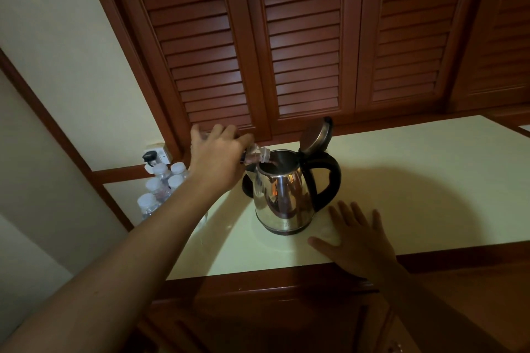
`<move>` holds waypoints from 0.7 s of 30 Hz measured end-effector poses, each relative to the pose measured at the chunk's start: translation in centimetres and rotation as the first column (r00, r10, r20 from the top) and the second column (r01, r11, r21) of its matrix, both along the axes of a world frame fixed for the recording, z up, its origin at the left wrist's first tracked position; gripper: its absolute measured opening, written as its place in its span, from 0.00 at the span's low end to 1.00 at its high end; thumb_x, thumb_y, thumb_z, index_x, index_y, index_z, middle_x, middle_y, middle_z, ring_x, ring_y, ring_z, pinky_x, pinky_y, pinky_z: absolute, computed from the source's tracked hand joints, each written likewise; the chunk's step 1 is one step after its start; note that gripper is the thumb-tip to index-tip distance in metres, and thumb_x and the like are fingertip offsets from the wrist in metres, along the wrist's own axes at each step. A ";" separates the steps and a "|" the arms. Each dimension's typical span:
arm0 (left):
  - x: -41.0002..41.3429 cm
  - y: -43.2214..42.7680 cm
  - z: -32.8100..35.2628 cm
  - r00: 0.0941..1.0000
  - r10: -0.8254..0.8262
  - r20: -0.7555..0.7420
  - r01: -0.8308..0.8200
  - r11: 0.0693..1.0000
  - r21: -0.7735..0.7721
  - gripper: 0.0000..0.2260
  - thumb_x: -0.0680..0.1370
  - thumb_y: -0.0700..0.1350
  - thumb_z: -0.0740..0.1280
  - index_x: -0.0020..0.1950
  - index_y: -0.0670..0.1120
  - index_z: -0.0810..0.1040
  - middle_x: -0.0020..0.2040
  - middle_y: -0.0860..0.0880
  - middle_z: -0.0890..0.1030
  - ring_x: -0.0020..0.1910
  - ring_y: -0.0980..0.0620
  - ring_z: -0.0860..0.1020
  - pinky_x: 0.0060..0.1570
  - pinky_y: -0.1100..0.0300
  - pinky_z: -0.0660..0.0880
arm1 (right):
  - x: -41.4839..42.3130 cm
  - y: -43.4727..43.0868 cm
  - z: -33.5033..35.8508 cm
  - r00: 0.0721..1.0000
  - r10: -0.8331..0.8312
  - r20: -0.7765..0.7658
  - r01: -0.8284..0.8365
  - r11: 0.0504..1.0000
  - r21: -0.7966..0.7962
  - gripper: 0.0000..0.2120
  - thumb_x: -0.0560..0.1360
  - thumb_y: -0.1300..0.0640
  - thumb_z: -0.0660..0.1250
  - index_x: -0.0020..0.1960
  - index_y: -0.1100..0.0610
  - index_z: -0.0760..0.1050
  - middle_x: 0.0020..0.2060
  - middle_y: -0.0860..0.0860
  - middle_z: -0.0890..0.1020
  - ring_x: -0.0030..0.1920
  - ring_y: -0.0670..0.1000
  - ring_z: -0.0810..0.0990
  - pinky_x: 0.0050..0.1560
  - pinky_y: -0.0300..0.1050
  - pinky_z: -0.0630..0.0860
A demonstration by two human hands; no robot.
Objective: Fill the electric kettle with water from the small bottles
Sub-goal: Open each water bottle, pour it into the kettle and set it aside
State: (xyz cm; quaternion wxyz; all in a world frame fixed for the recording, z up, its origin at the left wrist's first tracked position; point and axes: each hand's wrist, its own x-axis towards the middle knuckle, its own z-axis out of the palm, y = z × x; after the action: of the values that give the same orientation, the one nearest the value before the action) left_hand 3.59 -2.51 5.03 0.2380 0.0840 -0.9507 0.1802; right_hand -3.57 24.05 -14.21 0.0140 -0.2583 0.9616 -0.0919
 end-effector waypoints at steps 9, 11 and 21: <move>-0.5 0.1 -0.3 0.998 -0.055 -0.007 0.054 0.992 -0.110 0.23 0.70 0.45 0.78 0.65 0.53 0.82 0.58 0.47 0.82 0.60 0.41 0.77 0.71 0.20 0.53 | 0.0 0.0 0.0 1.000 0.002 0.008 -0.002 1.000 -0.002 0.52 0.68 0.17 0.37 0.82 0.47 0.42 0.82 0.50 0.42 0.81 0.54 0.38 0.77 0.67 0.37; -0.6 0.4 0.0 0.998 -0.058 0.002 0.058 0.988 -0.145 0.23 0.71 0.44 0.78 0.65 0.54 0.82 0.58 0.48 0.82 0.61 0.41 0.77 0.70 0.18 0.53 | 0.0 0.0 0.1 1.000 0.000 0.011 0.000 1.000 -0.003 0.52 0.68 0.17 0.37 0.82 0.47 0.41 0.82 0.49 0.42 0.81 0.54 0.37 0.77 0.67 0.37; -1.0 0.6 1.1 0.989 -0.132 0.068 0.147 0.946 -0.291 0.26 0.72 0.41 0.77 0.69 0.53 0.80 0.60 0.49 0.81 0.67 0.39 0.75 0.68 0.15 0.51 | 0.1 0.1 -0.1 1.000 0.003 -0.008 -0.003 1.000 -0.016 0.51 0.69 0.17 0.37 0.82 0.47 0.43 0.82 0.49 0.43 0.81 0.54 0.39 0.77 0.67 0.37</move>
State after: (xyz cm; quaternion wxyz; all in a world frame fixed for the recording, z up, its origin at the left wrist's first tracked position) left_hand 2.59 -1.91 6.15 0.2371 -0.0242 -0.9222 0.3046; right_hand -3.52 24.10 -14.26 0.0084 -0.2603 0.9604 -0.0987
